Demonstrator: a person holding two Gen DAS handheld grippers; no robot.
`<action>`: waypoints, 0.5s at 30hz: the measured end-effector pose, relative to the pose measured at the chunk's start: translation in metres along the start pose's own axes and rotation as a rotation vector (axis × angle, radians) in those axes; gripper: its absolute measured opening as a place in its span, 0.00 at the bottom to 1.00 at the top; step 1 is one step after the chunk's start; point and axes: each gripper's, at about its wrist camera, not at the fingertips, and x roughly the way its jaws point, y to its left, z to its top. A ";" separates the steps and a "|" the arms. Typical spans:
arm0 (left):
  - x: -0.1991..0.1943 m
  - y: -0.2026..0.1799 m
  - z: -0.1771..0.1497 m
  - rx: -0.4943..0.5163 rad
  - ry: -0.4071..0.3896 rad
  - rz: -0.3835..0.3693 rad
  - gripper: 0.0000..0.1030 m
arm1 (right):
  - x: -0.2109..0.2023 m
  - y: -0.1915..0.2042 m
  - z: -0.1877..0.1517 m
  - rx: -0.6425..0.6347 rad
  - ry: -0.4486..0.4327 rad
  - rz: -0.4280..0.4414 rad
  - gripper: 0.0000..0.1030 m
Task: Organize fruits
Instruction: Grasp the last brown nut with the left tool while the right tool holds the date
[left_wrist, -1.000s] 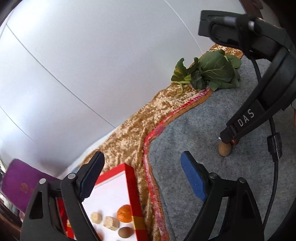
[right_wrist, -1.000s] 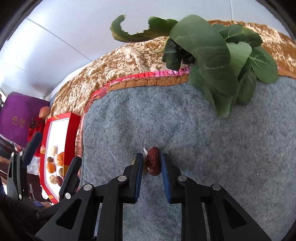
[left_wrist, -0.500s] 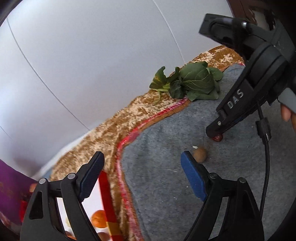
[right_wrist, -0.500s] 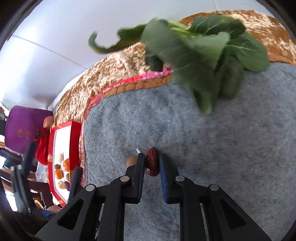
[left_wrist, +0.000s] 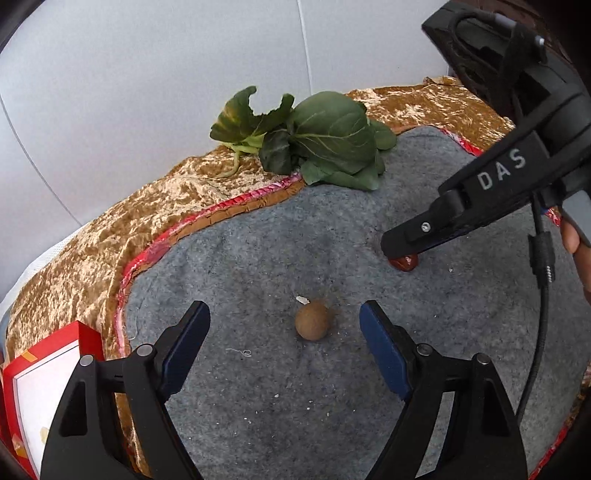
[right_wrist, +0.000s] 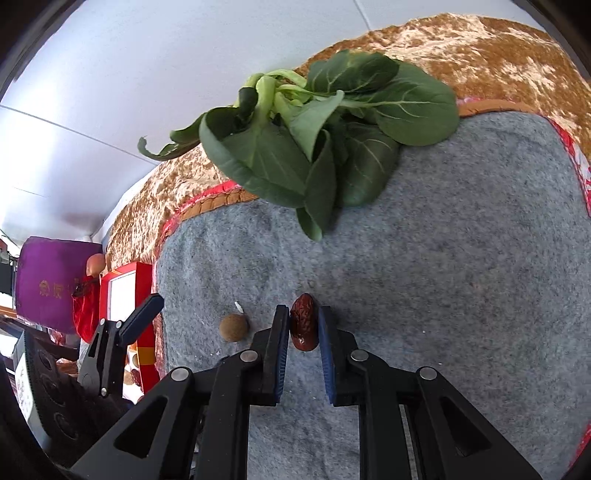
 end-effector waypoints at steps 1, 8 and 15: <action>0.003 0.003 0.002 -0.021 0.012 -0.013 0.67 | 0.000 -0.002 -0.001 0.002 0.003 0.002 0.16; 0.017 0.000 0.002 -0.042 0.054 -0.027 0.60 | 0.001 -0.008 -0.001 0.003 0.015 0.000 0.16; 0.024 0.002 0.002 -0.072 0.057 -0.047 0.38 | 0.002 -0.006 -0.002 0.002 0.010 -0.008 0.16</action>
